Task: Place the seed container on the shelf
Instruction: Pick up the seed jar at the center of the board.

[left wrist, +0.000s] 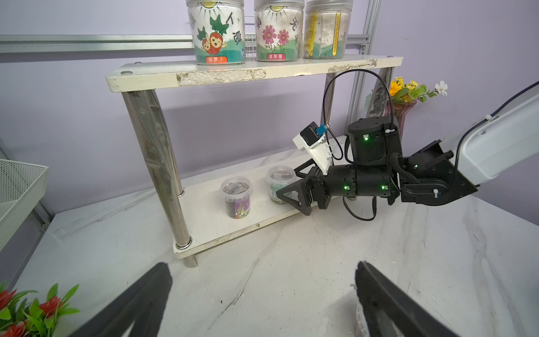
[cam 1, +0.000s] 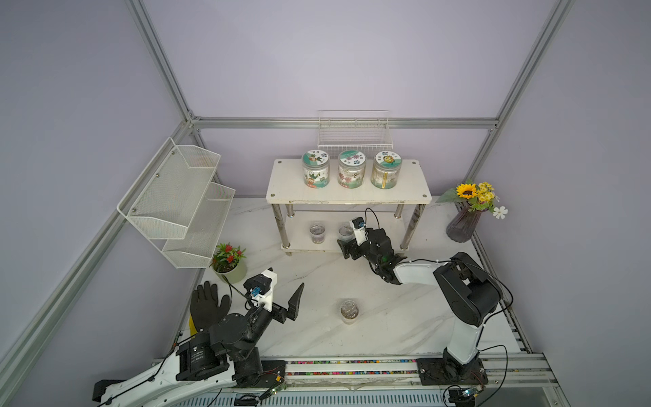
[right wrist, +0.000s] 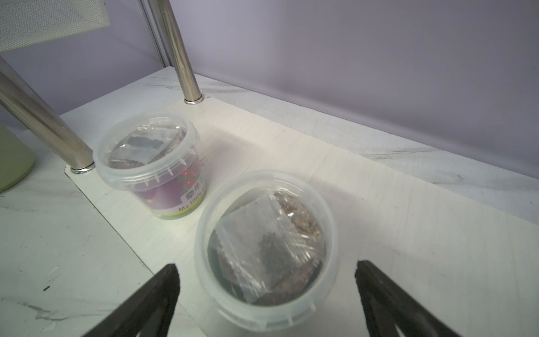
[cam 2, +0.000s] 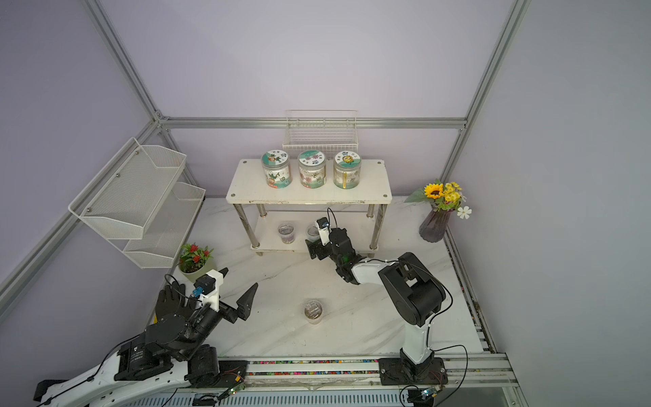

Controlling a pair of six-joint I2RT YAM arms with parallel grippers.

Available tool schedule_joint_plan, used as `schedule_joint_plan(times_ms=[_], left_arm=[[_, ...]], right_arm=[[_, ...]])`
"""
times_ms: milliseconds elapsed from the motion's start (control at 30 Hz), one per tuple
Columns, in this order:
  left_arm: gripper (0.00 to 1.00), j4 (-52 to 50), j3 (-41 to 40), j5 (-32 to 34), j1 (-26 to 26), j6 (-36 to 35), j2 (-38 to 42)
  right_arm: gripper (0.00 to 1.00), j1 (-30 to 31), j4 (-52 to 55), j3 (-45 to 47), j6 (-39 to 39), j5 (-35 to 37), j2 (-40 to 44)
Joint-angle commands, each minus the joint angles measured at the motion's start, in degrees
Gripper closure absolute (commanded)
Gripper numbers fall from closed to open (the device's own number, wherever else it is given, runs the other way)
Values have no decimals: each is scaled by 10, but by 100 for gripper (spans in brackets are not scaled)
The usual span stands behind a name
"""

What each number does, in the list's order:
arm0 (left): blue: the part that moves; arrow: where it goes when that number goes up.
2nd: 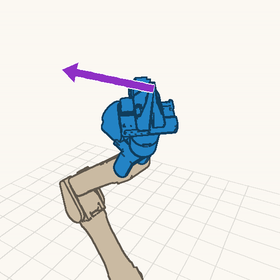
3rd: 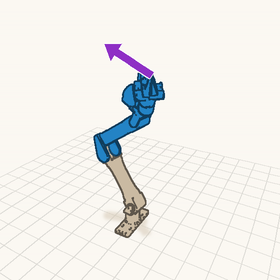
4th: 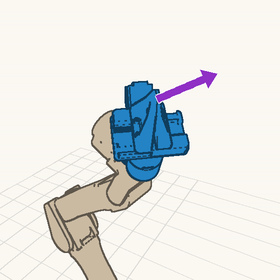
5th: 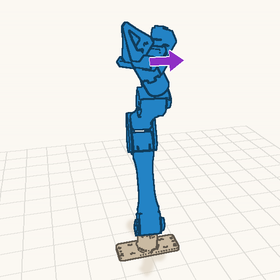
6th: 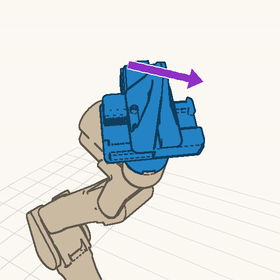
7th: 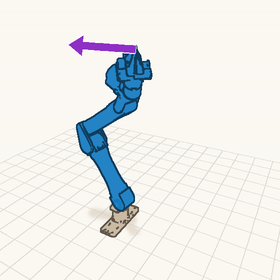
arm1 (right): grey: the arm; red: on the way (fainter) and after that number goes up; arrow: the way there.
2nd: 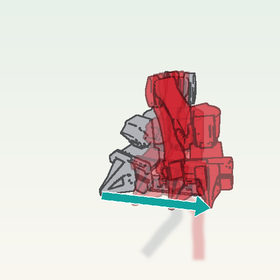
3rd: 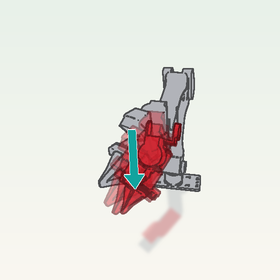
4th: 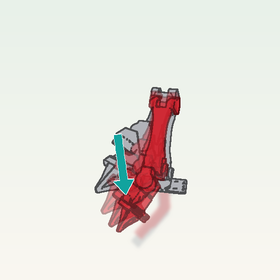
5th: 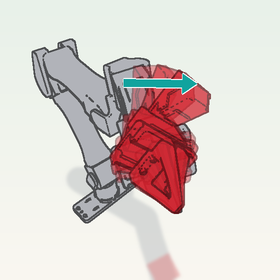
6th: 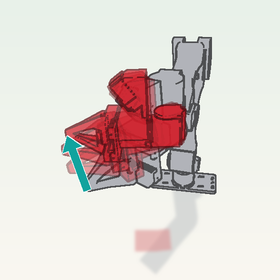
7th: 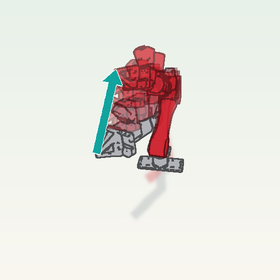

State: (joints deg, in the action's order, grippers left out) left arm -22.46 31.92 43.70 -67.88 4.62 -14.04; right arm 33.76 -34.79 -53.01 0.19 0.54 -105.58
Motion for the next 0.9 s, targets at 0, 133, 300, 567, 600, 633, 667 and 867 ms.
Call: schedule_joint_plan(times_ms=[0,133,300,567,600,633,667,867], left_arm=[[0,4,17,-2,3,-13,-5],[0,4,17,-2,4,-13,-5],[0,3,17,-2,4,-13,-5],[0,4,17,-3,4,-16,-4],[0,4,17,-4,3,-16,-4],[0,3,18,-3,4,-16,-4],[0,2,17,-3,4,-16,-5],[0,-2,19,-4,3,-16,-21]], right_arm=[[3,-4,-21,16,-7,1,25],[3,-3,-17,32,-8,0,38],[3,-3,-10,55,-10,-2,57],[3,-3,-3,107,-26,-3,109],[3,-3,-1,114,-29,-4,117],[3,-3,0,121,-31,-4,124],[3,-2,4,129,-33,-5,133],[4,11,41,171,-63,7,200]])
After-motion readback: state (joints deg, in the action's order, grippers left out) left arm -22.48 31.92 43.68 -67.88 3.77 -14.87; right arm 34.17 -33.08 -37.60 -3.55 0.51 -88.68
